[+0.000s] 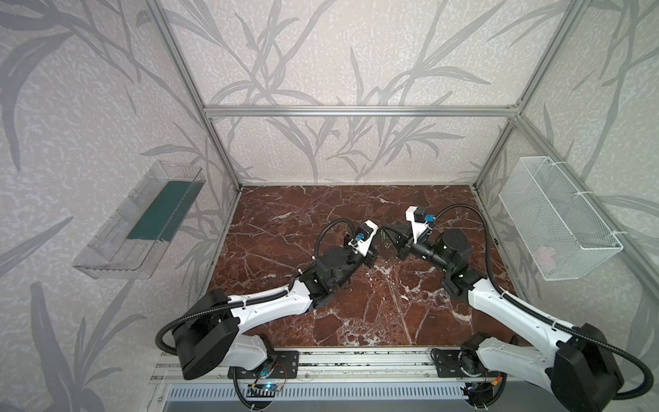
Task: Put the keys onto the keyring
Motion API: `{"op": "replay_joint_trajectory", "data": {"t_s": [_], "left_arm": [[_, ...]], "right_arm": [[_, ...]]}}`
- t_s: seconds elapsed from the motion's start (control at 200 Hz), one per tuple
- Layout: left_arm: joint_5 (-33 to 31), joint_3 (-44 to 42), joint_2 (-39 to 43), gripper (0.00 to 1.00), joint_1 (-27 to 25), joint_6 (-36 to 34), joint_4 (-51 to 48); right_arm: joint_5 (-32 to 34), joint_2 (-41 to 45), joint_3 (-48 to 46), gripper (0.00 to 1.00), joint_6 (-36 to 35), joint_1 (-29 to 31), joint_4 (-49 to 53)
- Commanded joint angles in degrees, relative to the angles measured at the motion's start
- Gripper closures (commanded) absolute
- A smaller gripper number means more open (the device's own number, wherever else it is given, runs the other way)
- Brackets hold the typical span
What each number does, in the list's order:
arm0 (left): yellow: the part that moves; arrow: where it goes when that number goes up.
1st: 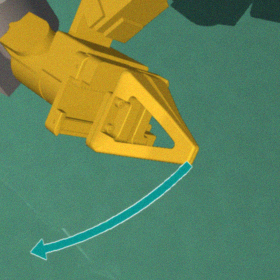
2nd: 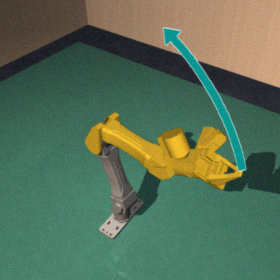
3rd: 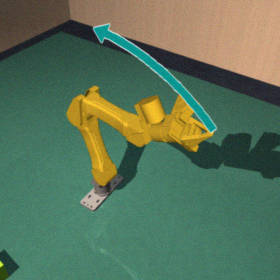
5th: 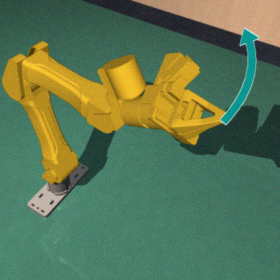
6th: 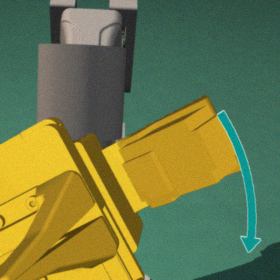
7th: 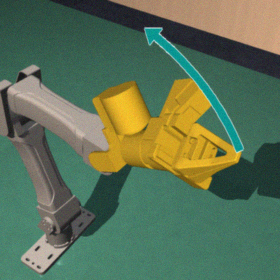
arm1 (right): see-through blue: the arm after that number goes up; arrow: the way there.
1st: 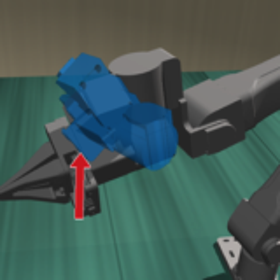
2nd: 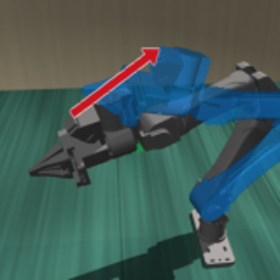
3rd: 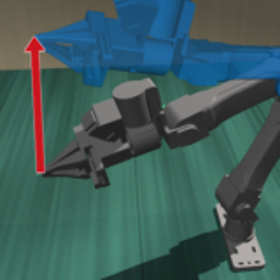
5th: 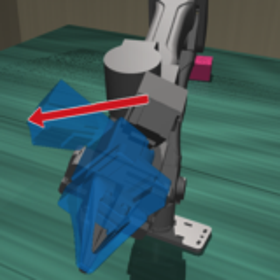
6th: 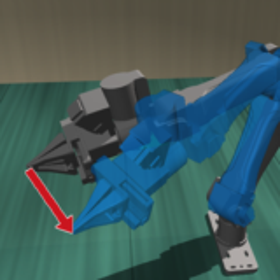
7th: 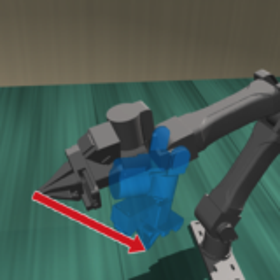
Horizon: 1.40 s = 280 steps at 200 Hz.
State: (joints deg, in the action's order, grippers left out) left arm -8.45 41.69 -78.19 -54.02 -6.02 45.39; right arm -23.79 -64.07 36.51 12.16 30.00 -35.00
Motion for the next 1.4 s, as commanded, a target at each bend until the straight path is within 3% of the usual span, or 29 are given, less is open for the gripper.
{"op": "replay_joint_trajectory", "data": {"t_s": [0.0,0.5,1.005,1.395], "left_arm": [[4.93,-0.78,1.95,1.0,-1.75,-0.8,3.6],[4.84,-1.34,2.34,1.0,-1.7,-0.75,4.31],[3.01,0.66,1.2,1.0,-1.7,-0.42,1.36],[0.7,3.03,0.35,1.0,-1.71,0.26,-2.46]], "right_arm": [[2.52,0.31,1.98,1.0,0.23,-0.7,0.79],[1.89,0.18,2.46,1.0,2.06,-1.87,1.04],[-7.15,1.84,-0.48,1.0,2.0,-1.96,-7.01],[-9.06,3.56,-1.05,1.0,1.31,-1.97,-9.16]]}}
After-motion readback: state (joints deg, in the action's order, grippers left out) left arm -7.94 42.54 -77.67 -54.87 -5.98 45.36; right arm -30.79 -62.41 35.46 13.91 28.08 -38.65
